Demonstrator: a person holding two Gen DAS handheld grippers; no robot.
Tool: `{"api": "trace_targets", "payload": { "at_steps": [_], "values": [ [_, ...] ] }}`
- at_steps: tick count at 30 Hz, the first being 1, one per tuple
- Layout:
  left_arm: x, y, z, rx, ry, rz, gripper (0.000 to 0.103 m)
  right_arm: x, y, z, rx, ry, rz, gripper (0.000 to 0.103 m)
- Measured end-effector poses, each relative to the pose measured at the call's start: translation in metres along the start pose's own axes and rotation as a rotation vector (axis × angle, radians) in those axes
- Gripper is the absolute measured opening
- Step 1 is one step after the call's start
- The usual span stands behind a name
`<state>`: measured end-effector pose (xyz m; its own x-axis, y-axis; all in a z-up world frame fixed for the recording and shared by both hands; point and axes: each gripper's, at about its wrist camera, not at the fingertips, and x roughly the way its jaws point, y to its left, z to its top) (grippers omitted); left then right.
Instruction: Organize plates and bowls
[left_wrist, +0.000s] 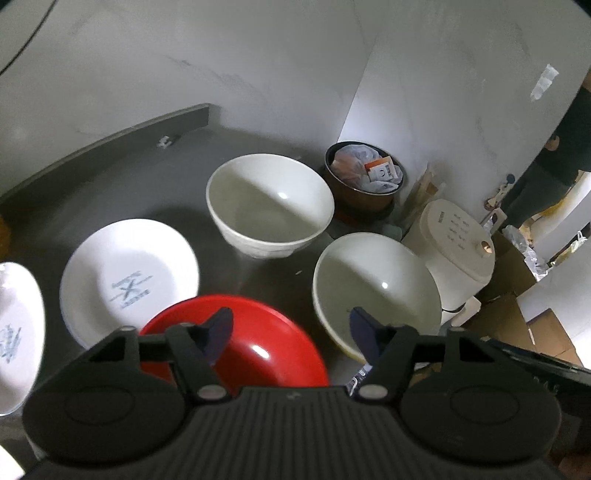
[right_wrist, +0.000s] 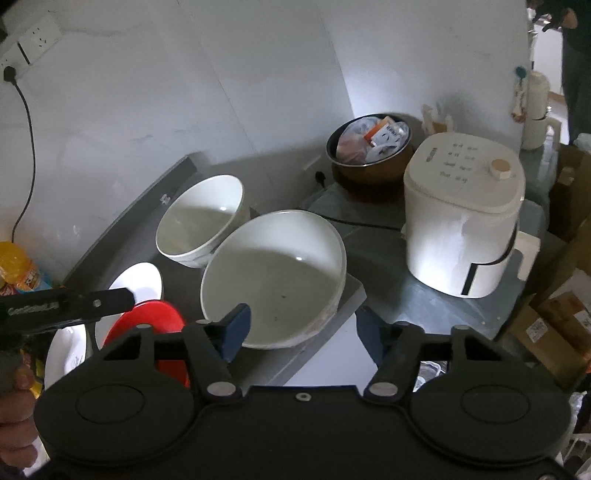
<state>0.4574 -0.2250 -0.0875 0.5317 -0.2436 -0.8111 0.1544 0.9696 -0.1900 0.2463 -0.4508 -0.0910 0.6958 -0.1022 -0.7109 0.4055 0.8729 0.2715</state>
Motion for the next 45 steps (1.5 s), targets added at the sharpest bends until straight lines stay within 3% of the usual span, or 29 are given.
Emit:
{"api": "trace_targets", "payload": {
  "at_steps": [4,8,16,25,28,31,45],
  "values": [
    [0.023,-0.008,0.009,-0.014,0.020,-0.010,0.054,0.021,-0.008,0.009,-0.019,0.034,-0.005,0.056],
    [0.045,-0.014,0.015,-0.022,0.046,-0.016,0.044,0.041,-0.015,0.015,-0.014,0.085,0.000,0.045],
    [0.087,-0.013,0.019,-0.093,0.130,-0.011,0.028,0.070,-0.024,0.021,-0.028,0.158,0.007,0.038],
    [0.116,-0.015,0.020,-0.119,0.169,-0.004,0.013,0.089,-0.027,0.024,-0.037,0.190,0.010,0.032],
    [0.126,-0.014,0.020,-0.134,0.195,0.011,0.006,0.097,-0.025,0.022,-0.059,0.198,0.009,0.020],
    [0.123,-0.016,0.022,-0.130,0.192,0.008,0.006,0.094,-0.019,0.023,-0.100,0.181,-0.022,0.018],
    [0.063,-0.011,0.031,-0.101,0.080,-0.031,0.006,0.043,0.007,0.032,-0.109,0.062,0.005,0.017]
  ]
}}
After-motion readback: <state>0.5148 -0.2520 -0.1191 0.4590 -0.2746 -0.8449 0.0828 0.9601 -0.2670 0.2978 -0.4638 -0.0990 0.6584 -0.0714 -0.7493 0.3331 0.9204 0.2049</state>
